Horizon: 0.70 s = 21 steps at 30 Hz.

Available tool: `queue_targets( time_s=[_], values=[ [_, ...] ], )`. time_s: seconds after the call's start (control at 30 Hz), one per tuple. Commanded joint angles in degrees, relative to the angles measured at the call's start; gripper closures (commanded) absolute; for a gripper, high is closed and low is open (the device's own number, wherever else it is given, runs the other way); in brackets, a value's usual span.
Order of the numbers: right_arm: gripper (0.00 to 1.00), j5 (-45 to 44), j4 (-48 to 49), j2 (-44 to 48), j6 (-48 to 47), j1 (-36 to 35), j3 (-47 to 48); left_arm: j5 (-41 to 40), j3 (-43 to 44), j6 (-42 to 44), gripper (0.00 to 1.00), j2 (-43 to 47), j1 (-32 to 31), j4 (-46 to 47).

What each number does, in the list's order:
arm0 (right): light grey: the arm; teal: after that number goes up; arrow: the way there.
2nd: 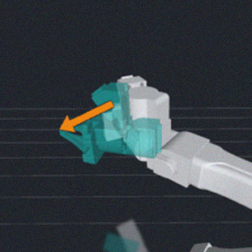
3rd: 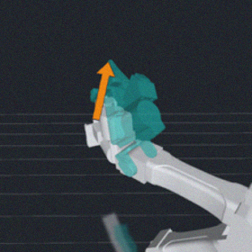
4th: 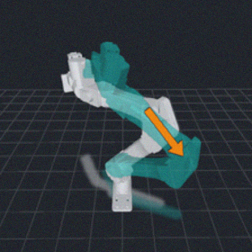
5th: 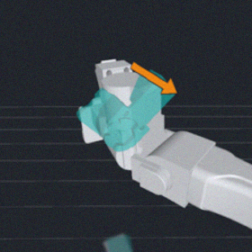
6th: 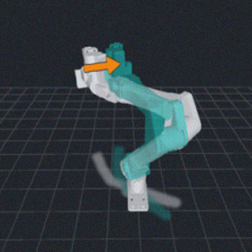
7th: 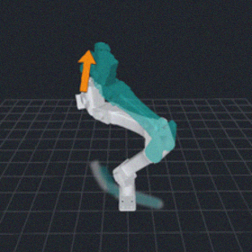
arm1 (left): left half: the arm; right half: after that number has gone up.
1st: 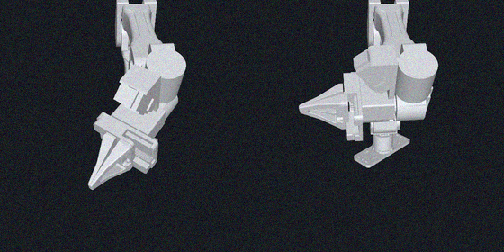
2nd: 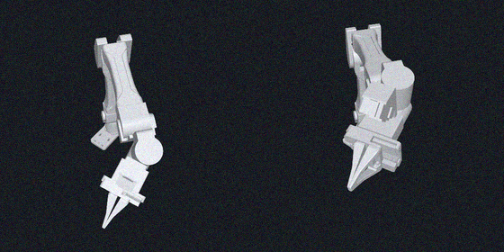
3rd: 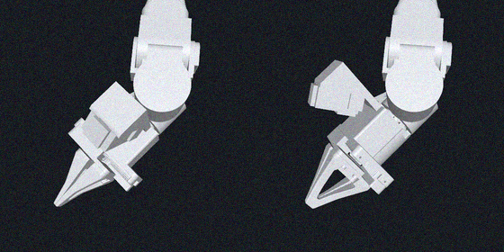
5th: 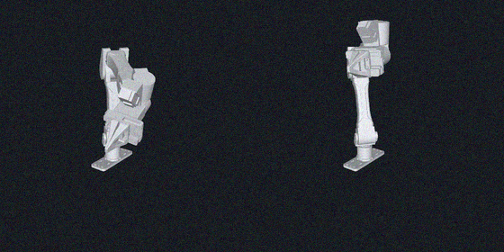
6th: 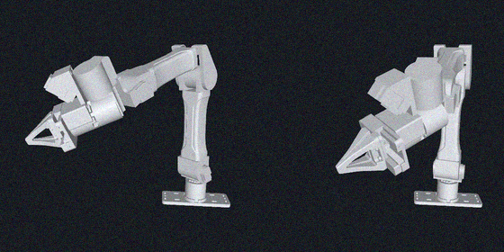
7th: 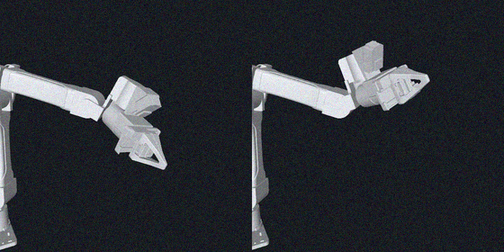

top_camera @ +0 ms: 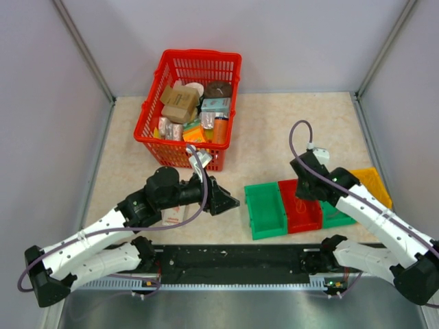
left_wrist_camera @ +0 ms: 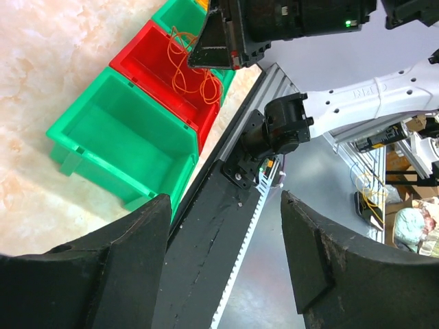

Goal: Untangle the cables

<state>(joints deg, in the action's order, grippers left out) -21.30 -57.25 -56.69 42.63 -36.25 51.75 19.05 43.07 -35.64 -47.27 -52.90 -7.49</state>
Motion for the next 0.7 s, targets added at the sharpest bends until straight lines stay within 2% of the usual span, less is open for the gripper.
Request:
queue_targets(
  time_s=[0.0,0.03,0.07,0.13,0.2,0.23,0.3,0.43,0.6,0.67],
  values=[
    [0.99,-4.0,1.2,-3.0,-0.2,1.4,-1.2,-1.0,0.7,0.9,0.31,1.9,0.2,1.0],
    [0.98,-3.6,1.6,-4.0,-0.7,1.3,-1.6,-1.1,0.7,0.9,0.31,2.0,0.2,0.9],
    [0.9,-3.0,2.1,-4.9,-1.5,1.4,-1.9,-1.1,0.7,0.9,0.31,2.1,0.2,0.6],
    [0.66,-1.5,2.0,-6.1,-4.4,1.3,-1.1,-1.2,0.8,0.7,0.31,2.6,0.2,0.4],
    [0.33,-0.9,0.6,-5.0,-4.9,1.4,0.9,-1.6,0.8,0.7,0.3,3.2,0.2,0.0],
    [0.26,-0.8,-0.1,-3.6,-5.3,1.4,2.5,-1.9,1.0,0.9,0.3,3.5,0.2,-0.2],
    [0.21,0.5,-0.8,0.2,-7.9,1.3,6.0,-2.6,1.3,1.3,0.3,3.7,0.2,-0.7],
    [0.2,5.2,0.8,10.1,-13.0,1.3,12.6,-4.3,2.4,2.0,0.3,4.3,0.2,-1.1],
    [0.2,7.1,8.1,23.3,-17.7,1.3,12.7,-9.1,2.8,3.5,0.3,8.8,0.2,0.8],
    [0.14,6.5,10.0,27.8,-19.0,1.3,12.4,-11.0,3.2,5.0,0.3,11.7,0.2,1.6]
  ],
)
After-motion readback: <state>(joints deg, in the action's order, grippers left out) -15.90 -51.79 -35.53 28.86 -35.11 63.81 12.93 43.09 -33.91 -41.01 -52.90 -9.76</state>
